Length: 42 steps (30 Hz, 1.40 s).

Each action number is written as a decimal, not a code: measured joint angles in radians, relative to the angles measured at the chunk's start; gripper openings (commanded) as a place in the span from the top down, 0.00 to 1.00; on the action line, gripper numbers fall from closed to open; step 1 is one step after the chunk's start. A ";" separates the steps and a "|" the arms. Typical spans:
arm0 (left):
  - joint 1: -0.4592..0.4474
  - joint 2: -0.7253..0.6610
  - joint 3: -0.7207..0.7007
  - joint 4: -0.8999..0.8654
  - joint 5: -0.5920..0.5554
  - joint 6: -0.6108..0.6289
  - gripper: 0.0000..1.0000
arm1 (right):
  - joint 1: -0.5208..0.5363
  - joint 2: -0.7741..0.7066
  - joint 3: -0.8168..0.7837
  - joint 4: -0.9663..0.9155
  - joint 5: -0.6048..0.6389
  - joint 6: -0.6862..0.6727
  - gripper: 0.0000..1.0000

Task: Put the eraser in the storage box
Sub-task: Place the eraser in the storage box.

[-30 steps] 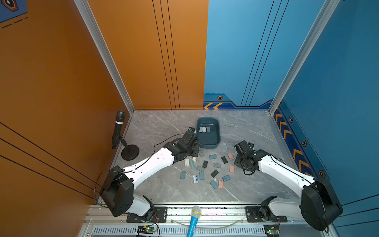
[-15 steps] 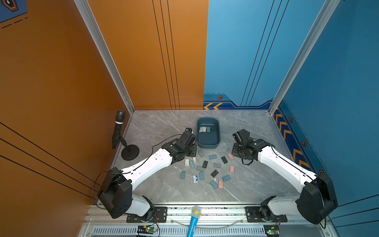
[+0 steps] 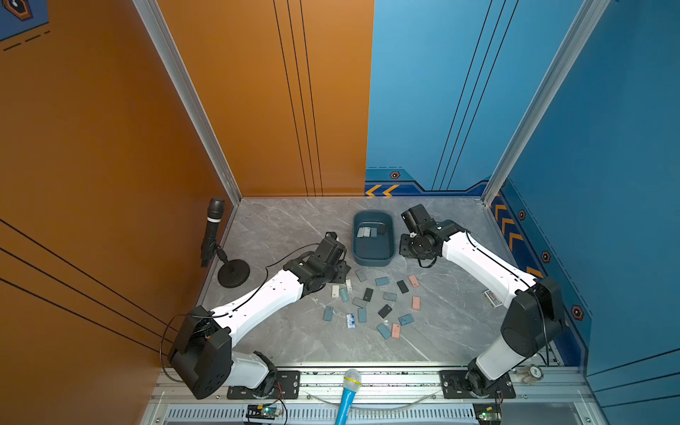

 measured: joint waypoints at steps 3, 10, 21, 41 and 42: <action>0.008 -0.019 -0.002 -0.006 -0.003 -0.007 0.61 | 0.006 0.085 0.103 -0.014 -0.022 -0.027 0.72; 0.033 -0.069 -0.023 -0.035 -0.021 -0.016 0.61 | 0.019 0.317 0.349 -0.048 -0.077 -0.074 0.73; 0.054 -0.163 -0.076 -0.094 -0.046 -0.056 0.60 | 0.027 0.683 0.714 -0.109 -0.168 -0.105 0.74; 0.067 -0.248 -0.163 -0.151 -0.076 -0.135 0.60 | 0.050 0.892 0.897 -0.134 -0.246 -0.103 0.70; 0.067 -0.250 -0.167 -0.155 -0.076 -0.138 0.60 | 0.050 0.893 0.897 -0.134 -0.248 -0.103 0.70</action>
